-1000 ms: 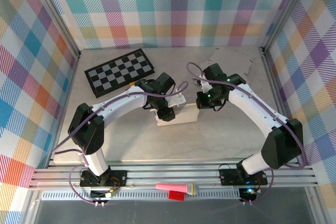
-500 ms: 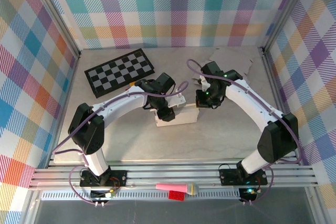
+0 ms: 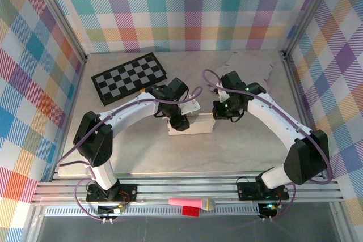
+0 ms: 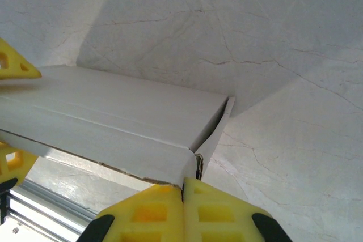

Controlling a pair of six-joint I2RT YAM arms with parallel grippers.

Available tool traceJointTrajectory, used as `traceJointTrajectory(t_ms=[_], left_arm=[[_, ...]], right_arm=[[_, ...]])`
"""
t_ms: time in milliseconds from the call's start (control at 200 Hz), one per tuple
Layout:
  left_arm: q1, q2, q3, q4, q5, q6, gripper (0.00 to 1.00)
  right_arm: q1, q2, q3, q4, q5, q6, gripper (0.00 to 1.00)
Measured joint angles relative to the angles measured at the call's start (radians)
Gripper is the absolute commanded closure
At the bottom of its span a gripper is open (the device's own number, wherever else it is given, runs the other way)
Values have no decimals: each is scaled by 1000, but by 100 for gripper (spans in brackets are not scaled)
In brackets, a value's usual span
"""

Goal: Fold the paper box

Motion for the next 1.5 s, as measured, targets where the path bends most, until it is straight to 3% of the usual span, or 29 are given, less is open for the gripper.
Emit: traceJointTrajectory(t_ms=[135,370,755,880,1255,1305,1500], left_arm=[[8,-1,-1,26,0,-31,37],[27,-46,-30,66,0,-97,35],[29,-60,-47,61,27,-131,55],[29,-60,-47,56,37,-126,56],[29,-79,-51,87,10,-195,35],[29,-106,-61,103,5,-220,27],[32,-247,-103,144,-44,-320,33]], right_arm=[[5,-21,-26,31,11,-14,100],[34,-24,-36,68,48,-23,100],[72,-27,-45,93,101,13,100],[88,-47,-81,132,128,27,100],[117,-87,-129,175,176,35,100],[117,-85,-126,172,177,36,100],[117,-74,-111,159,183,39,100]])
